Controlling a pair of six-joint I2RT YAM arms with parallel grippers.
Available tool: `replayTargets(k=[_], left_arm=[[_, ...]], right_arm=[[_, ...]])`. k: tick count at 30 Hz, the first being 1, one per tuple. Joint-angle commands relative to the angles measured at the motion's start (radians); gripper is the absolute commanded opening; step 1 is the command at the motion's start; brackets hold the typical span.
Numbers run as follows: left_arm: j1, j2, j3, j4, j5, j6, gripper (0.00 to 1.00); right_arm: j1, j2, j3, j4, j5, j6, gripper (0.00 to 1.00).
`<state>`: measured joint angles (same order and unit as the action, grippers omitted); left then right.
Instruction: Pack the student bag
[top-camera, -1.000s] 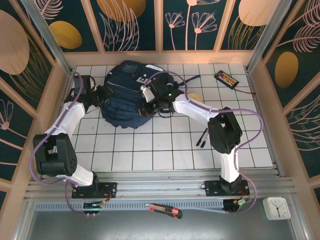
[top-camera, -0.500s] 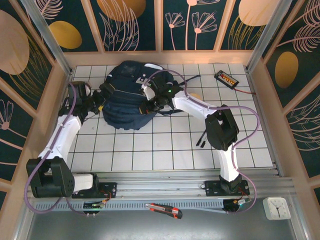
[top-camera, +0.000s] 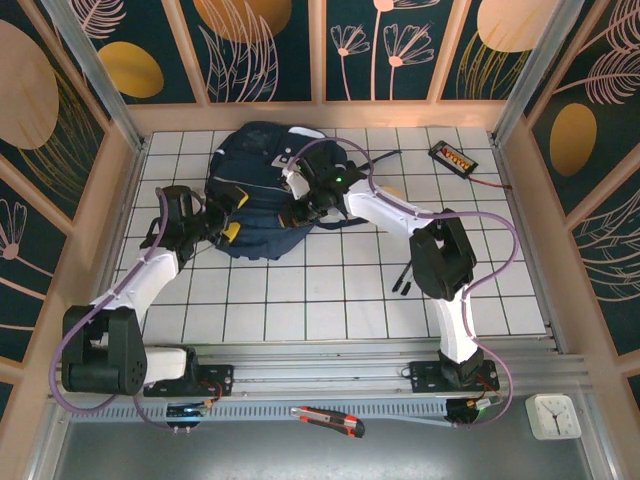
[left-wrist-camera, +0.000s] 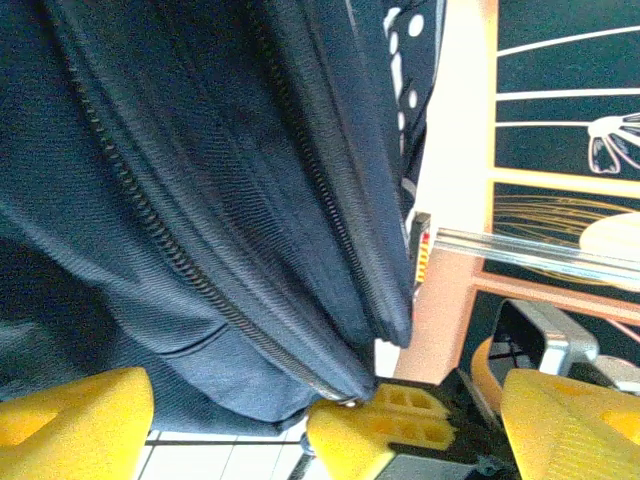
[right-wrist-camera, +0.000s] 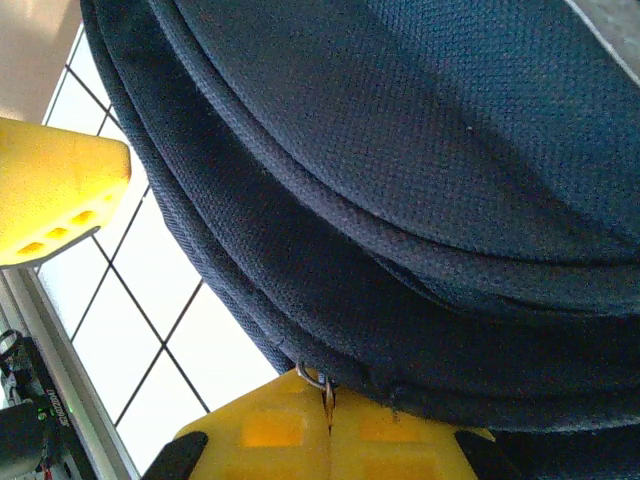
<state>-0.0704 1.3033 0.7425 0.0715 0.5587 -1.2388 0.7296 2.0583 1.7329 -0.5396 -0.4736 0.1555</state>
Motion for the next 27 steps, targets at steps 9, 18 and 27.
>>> replayTargets(k=[9,18,27], left_arm=[[-0.009,0.031,0.018,0.088,0.037,-0.108,0.72],[-0.032,0.101,0.015,0.126,0.041,-0.119,0.72],[-0.04,0.171,-0.001,0.196,0.039,-0.13,0.43]], right_arm=[[0.019,0.024,0.055,-0.006,-0.007,-0.013,0.0],[0.033,0.021,0.047,-0.006,0.006,-0.016,0.0],[0.035,0.026,0.055,-0.003,0.002,-0.014,0.0]])
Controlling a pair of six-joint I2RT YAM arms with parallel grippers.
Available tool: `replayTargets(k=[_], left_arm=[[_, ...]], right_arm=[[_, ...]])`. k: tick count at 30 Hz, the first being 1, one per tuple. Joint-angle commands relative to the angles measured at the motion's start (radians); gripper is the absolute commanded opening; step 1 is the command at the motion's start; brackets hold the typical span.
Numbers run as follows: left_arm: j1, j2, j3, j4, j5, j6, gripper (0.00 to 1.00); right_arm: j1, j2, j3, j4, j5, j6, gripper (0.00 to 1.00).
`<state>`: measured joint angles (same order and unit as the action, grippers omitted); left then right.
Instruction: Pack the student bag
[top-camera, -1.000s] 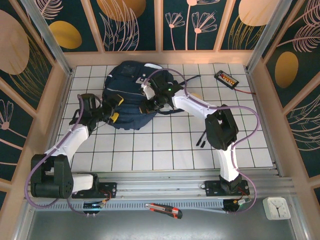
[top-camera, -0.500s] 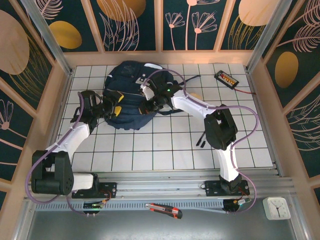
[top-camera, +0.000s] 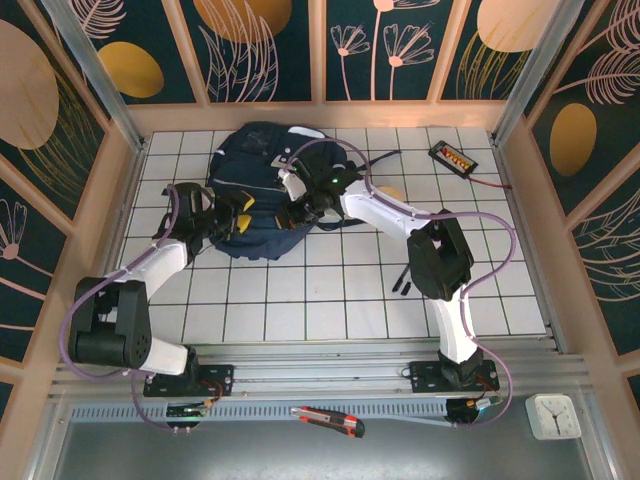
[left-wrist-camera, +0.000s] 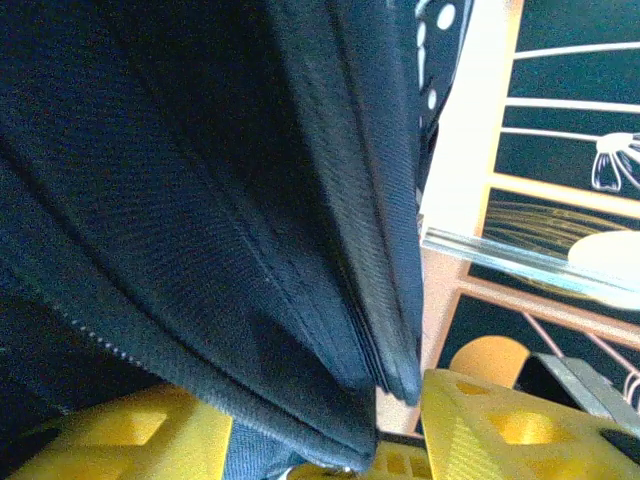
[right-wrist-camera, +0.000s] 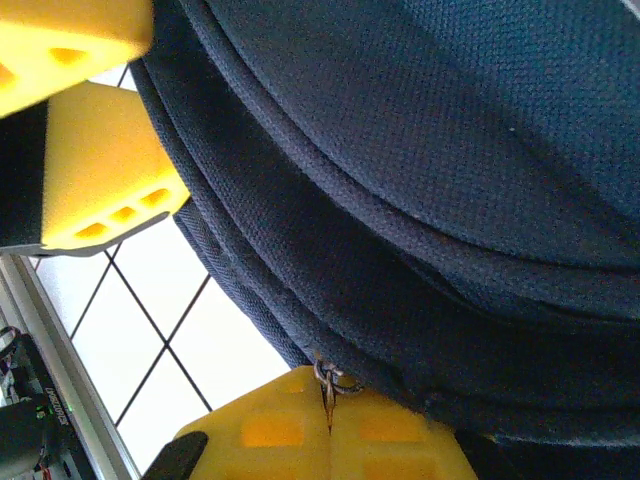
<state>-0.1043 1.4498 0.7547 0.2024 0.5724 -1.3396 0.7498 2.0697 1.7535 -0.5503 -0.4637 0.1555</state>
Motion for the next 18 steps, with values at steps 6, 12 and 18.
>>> replayTargets(k=[6,12,18], left_arm=[[-0.006,0.045,-0.008,0.079,0.031,0.014,0.0],[-0.005,0.022,-0.011,0.007,0.01,0.09,0.0],[0.0,-0.013,-0.021,-0.05,-0.007,0.138,0.0]], right_arm=[[0.01,0.007,0.009,-0.004,0.011,-0.024,0.0],[-0.034,-0.04,-0.055,-0.044,0.064,-0.041,0.0],[-0.131,-0.098,-0.133,-0.086,0.133,-0.094,0.0]])
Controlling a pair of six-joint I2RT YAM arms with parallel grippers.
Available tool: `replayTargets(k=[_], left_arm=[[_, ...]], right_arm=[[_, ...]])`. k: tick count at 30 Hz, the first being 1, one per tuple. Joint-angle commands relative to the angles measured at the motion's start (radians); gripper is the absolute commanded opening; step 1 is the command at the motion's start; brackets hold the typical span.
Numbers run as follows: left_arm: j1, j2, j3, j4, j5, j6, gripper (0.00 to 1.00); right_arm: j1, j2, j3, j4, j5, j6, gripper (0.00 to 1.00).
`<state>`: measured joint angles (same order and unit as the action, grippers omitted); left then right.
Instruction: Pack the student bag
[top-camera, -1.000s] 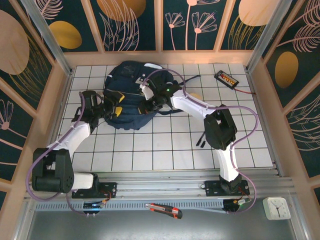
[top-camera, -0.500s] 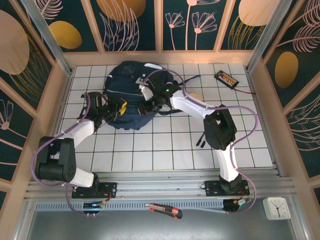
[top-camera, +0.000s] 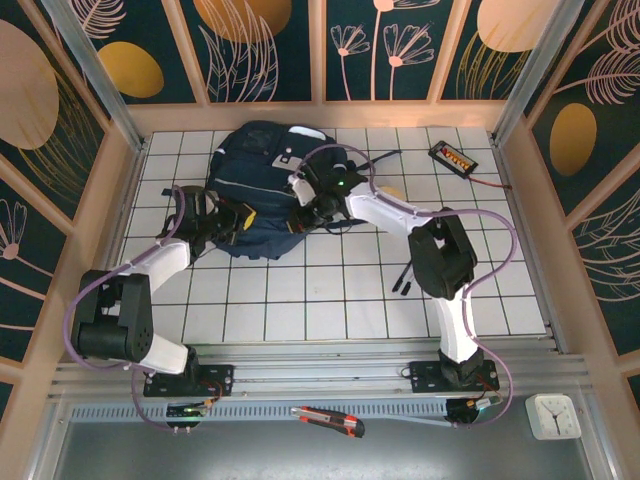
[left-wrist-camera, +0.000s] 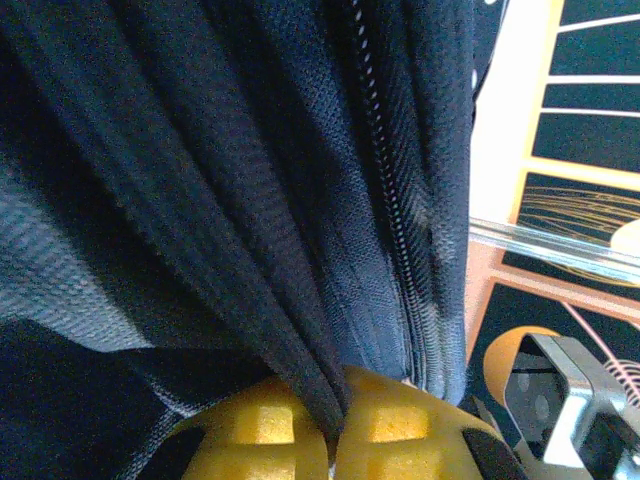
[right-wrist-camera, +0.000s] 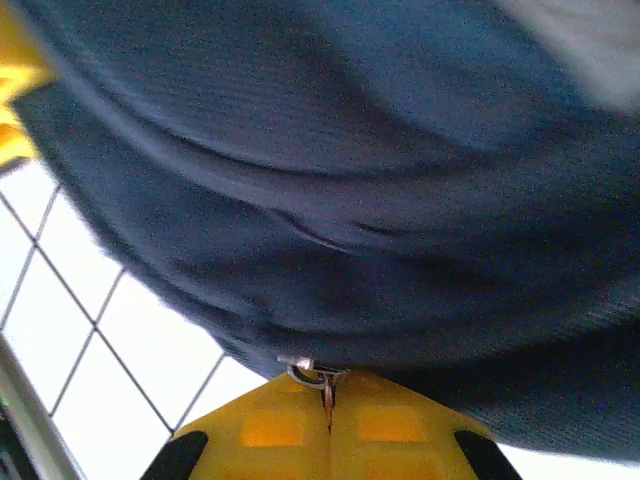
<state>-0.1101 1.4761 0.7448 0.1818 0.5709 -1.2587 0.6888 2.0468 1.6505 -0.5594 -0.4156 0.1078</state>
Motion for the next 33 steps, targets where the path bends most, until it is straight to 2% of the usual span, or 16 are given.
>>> replayTargets(k=[1,7,12,23,33], left_arm=[[0.006,-0.043,-0.013,-0.031,-0.005,0.059,0.0],[0.006,-0.065,-0.002,-0.086,-0.007,0.112,0.0],[0.006,-0.081,-0.001,-0.123,-0.001,0.152,0.0],[0.006,-0.115,-0.014,-0.201,0.007,0.219,0.0],[0.006,-0.108,-0.019,-0.207,0.02,0.222,0.0]], right_arm=[[-0.084,-0.078,-0.032,-0.083,0.092,-0.056,0.0],[-0.18,-0.058,-0.004,-0.086,0.136,-0.111,0.0],[-0.256,0.044,0.109,-0.08,0.139,-0.14,0.0],[-0.337,0.279,0.439,-0.124,0.146,-0.182,0.0],[-0.387,0.329,0.493,-0.092,0.087,-0.155,0.0]])
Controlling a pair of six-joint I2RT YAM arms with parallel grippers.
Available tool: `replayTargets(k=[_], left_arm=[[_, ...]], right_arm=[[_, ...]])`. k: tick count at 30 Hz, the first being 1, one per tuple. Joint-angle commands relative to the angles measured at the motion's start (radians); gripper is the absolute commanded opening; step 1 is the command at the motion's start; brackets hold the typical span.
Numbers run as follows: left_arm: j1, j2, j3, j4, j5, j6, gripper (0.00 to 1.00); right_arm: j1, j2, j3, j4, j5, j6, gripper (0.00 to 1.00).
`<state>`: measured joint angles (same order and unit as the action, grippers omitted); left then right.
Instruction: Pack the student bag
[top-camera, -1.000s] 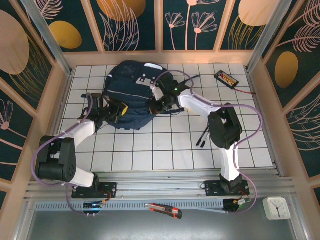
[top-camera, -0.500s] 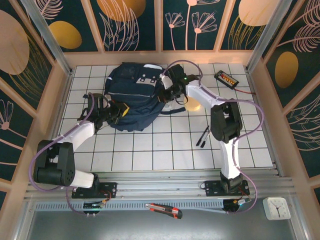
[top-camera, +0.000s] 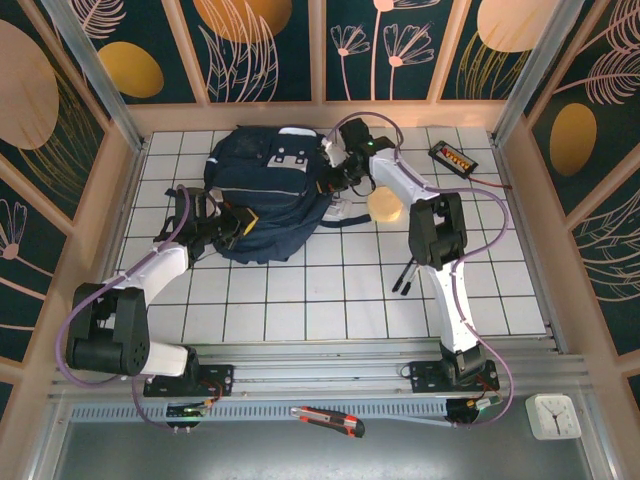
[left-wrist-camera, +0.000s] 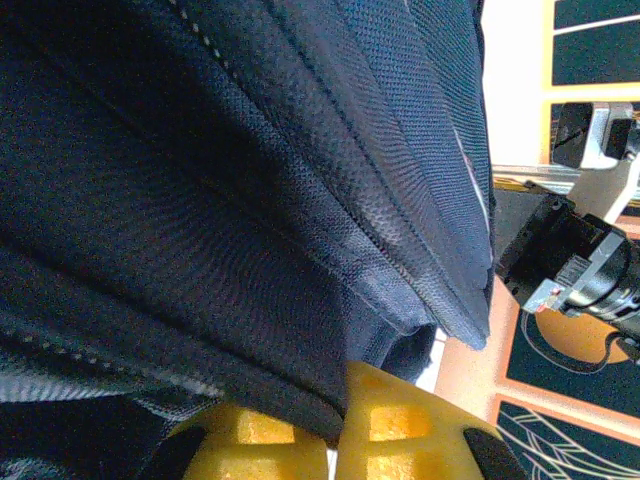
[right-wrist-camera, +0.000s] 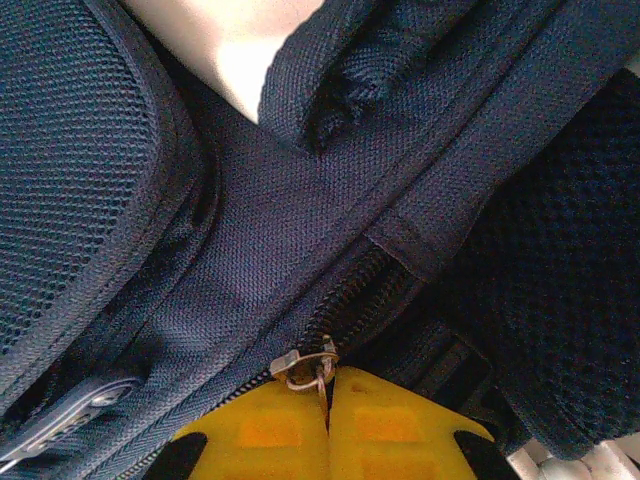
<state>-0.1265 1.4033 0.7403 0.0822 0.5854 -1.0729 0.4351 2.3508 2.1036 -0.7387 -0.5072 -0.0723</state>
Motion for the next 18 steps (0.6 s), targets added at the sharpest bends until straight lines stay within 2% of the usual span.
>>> replayTargets(k=[1,2,3,6,7,8,10,11,12,13,14,16,18], left_arm=[[0.022,-0.034,-0.018,-0.097,0.011,0.031,0.0],[0.022,-0.032,-0.018,-0.086,0.014,0.023,0.0],[0.022,-0.031,-0.018,-0.08,0.014,0.015,0.0],[0.022,-0.019,-0.009,-0.038,0.031,-0.005,0.0],[0.022,-0.016,-0.003,-0.029,0.039,-0.007,0.0],[0.022,-0.013,0.008,-0.032,0.044,-0.004,0.03],[0.022,-0.021,0.036,-0.068,0.037,0.018,0.23],[0.022,-0.03,0.049,-0.089,0.036,0.029,0.38],[0.022,-0.041,0.058,-0.106,0.035,0.036,0.57],[0.022,-0.054,0.063,-0.117,0.038,0.036,0.87],[0.022,-0.075,0.064,-0.12,0.042,0.032,0.99],[0.022,-0.119,0.071,-0.137,0.032,0.028,0.99],[0.022,-0.15,0.09,-0.16,0.021,0.044,0.99]], right_arm=[[-0.134,0.025,0.039,0.088,0.164,0.024,0.0],[-0.134,0.023,0.039,0.087,0.138,0.028,0.0],[-0.136,0.017,0.035,0.088,0.11,0.034,0.12],[-0.135,-0.046,-0.017,0.112,0.05,0.04,0.63],[-0.136,-0.084,-0.051,0.13,0.031,0.039,0.83],[-0.135,-0.134,-0.098,0.162,0.018,0.039,0.99],[-0.135,-0.236,-0.19,0.224,0.017,0.05,0.99],[-0.136,-0.287,-0.238,0.256,0.019,0.061,0.99],[-0.136,-0.349,-0.282,0.297,0.018,0.077,0.99],[-0.135,-0.394,-0.329,0.335,0.014,0.089,0.99],[-0.132,-0.44,-0.385,0.394,0.003,0.101,0.99],[-0.123,-0.543,-0.542,0.566,-0.061,0.079,0.99],[-0.109,-0.645,-0.755,0.836,-0.174,0.001,0.99]])
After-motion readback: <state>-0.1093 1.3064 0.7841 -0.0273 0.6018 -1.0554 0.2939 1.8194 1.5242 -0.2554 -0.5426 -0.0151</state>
